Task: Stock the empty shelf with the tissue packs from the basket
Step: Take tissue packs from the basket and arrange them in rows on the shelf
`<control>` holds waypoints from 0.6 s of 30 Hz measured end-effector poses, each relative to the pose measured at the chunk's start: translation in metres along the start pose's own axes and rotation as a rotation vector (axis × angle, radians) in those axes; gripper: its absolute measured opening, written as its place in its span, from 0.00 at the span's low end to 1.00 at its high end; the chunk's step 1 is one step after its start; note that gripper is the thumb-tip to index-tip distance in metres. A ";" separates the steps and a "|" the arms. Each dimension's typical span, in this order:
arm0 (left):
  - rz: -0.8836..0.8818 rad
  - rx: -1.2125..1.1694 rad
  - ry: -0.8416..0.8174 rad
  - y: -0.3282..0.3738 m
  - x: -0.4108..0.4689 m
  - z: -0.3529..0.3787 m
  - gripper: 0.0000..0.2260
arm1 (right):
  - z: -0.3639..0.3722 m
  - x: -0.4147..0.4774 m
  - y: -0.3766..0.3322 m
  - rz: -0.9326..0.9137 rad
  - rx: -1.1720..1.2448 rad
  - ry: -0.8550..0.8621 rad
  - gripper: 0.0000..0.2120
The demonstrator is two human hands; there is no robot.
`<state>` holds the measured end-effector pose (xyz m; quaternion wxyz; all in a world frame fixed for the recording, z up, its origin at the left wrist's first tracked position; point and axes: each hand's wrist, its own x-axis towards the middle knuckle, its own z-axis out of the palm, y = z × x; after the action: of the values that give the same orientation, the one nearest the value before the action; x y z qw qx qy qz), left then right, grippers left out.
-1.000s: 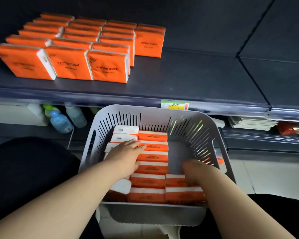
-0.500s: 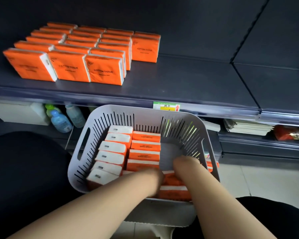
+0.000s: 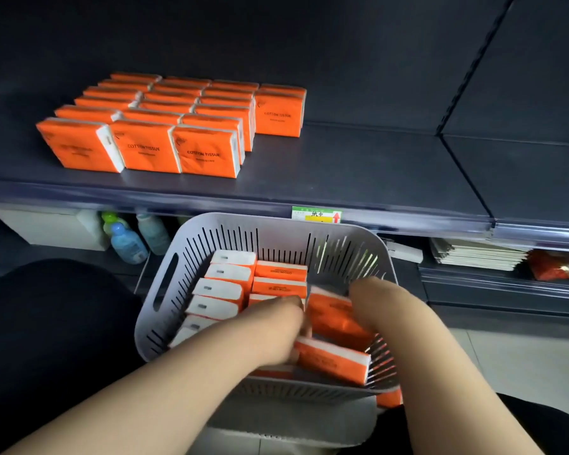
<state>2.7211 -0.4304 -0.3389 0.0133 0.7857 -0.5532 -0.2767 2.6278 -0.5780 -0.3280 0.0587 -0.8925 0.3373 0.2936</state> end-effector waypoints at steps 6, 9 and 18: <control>-0.077 0.104 0.098 -0.039 -0.027 -0.041 0.11 | -0.010 0.003 -0.003 -0.108 0.168 0.100 0.08; -0.169 0.151 0.052 -0.055 -0.039 -0.050 0.08 | -0.003 0.011 -0.023 -0.179 0.203 0.091 0.08; -0.238 0.190 0.148 -0.063 -0.041 -0.030 0.18 | 0.005 0.026 -0.048 -0.198 0.385 0.104 0.18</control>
<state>2.7796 -0.3782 -0.3168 -0.0531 0.8615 -0.4775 -0.1641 2.6716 -0.5547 -0.3516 0.2389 -0.9076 0.3005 0.1700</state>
